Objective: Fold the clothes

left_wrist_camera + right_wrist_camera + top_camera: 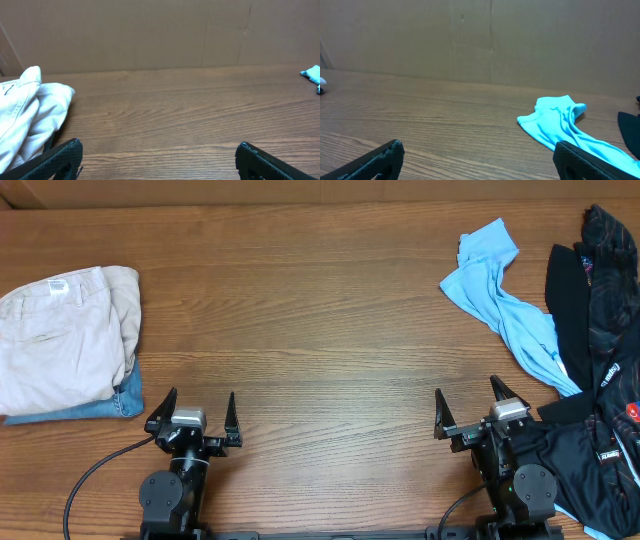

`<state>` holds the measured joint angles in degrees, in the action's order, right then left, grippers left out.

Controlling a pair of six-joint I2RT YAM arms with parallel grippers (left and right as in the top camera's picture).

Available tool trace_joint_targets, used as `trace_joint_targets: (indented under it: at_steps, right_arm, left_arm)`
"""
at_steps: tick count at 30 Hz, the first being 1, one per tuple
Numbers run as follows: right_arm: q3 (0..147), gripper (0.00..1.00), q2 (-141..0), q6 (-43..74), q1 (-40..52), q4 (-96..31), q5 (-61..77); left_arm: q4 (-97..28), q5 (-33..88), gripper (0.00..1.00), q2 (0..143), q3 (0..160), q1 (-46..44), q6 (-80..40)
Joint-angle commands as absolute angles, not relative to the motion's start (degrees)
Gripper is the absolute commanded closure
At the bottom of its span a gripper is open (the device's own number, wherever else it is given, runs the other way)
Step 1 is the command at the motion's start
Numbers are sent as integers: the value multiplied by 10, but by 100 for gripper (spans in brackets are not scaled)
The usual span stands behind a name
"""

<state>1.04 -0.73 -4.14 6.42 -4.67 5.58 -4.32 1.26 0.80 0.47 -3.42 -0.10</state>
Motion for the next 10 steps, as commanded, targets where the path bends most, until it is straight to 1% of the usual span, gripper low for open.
trace_joint_targets:
  at_steps: [1,10]
  right_arm:
    - [5,0,-2,-43,62,-44,57]
    - [5,0,-2,-43,62,-44,57]
  left_arm:
    - [-44,13,0,3,3,-38,-9]
    - [-44,13,0,3,3,-38,-9]
